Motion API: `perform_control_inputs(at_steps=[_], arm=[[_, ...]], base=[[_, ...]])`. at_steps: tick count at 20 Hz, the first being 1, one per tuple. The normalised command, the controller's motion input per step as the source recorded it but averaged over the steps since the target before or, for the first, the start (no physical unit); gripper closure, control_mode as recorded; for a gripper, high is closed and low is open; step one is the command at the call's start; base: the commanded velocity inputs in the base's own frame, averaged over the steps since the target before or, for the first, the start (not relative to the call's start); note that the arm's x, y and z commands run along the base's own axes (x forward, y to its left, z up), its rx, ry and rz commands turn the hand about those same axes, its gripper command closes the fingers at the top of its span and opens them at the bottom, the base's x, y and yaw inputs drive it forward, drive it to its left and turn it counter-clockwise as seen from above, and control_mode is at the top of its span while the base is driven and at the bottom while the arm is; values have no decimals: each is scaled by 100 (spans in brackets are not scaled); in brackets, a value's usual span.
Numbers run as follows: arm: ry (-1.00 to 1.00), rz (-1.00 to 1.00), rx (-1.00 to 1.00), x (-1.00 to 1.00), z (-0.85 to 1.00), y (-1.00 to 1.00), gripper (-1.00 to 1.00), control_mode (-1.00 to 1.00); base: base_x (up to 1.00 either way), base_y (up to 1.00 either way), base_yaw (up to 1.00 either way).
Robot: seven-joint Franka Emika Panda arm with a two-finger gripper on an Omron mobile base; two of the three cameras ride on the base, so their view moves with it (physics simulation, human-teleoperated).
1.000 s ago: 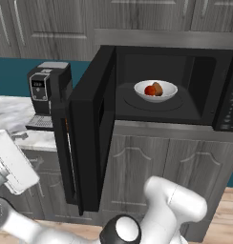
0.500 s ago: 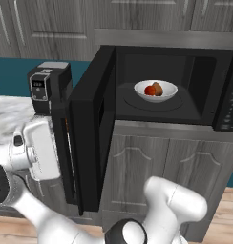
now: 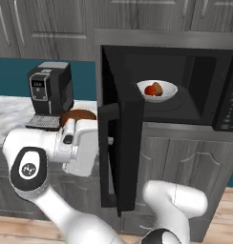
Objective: Place the bowl containing the potato and tomato in the microwave. Close the microwave door and press the start button to microwave the meal.
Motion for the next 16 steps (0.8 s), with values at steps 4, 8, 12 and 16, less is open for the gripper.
perform_control_inputs(at_steps=[4, 8, 12, 16], arm=[[-22, 0, 21, -34, 4, -100, -100, -100], [-21, 3, 17, -18, 2, -100, -100, -100], [-18, 7, 13, -4, 0, -100, -100, -100], [-13, 9, 14, 0, 0, -100, -100, -100]], base=[[0, 0, 0], [0, 0, 0], [0, 0, 0], [0, 0, 0]])
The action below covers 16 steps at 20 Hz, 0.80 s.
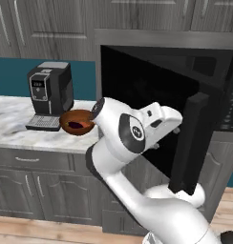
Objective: Place the bowl containing the potato and tomato in the microwave. Close the microwave door and press the start button to microwave the meal.
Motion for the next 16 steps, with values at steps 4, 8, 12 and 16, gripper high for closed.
perform_control_inputs(at_steps=[4, 8, 12, 16], arm=[[-2, 7, 9, 26, -5, -98, -100, -100], [0, 6, 5, 52, -9, -84, -100, -100], [-6, 8, 4, 61, -28, -70, -100, -100], [-8, 5, 1, 74, -24, -50, -100, -100]], base=[[0, 0, 0], [0, 0, 0], [0, 0, 0], [0, 0, 0]])
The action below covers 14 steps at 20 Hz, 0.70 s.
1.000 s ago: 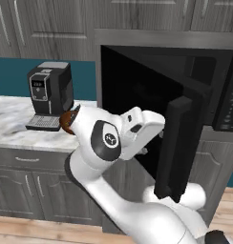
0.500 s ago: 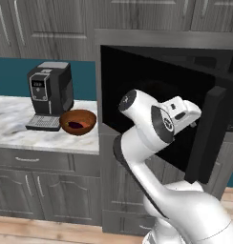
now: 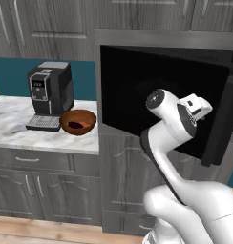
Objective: Place the bowl containing the potato and tomato in the microwave. Close the microwave door and press the start button to microwave the meal.
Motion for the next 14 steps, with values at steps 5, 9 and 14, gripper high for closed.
perform_control_inputs(at_steps=[5, 9, 14], arm=[[-10, 7, 0, 89, -14, -29, -100, -100], [-13, 12, 2, 98, -2, -23, -100, -100], [-14, 15, 4, 98, 0, -22, -100, -100]], base=[[0, 0, 0], [0, 0, 0], [0, 0, 0]])
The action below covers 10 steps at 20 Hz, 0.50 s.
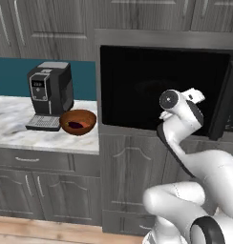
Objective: Place the bowl containing the potato and tomato in the microwave. Close the microwave door and press the start button to microwave the meal.
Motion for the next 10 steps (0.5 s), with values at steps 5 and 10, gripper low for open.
perform_control_inputs(at_steps=[5, 10], arm=[[-13, 17, 4, 97, 0, -20, -100, -100], [-13, 25, 8, 92, 0, -33, -100, -100]], base=[[0, 0, 0], [0, 0, 0]])
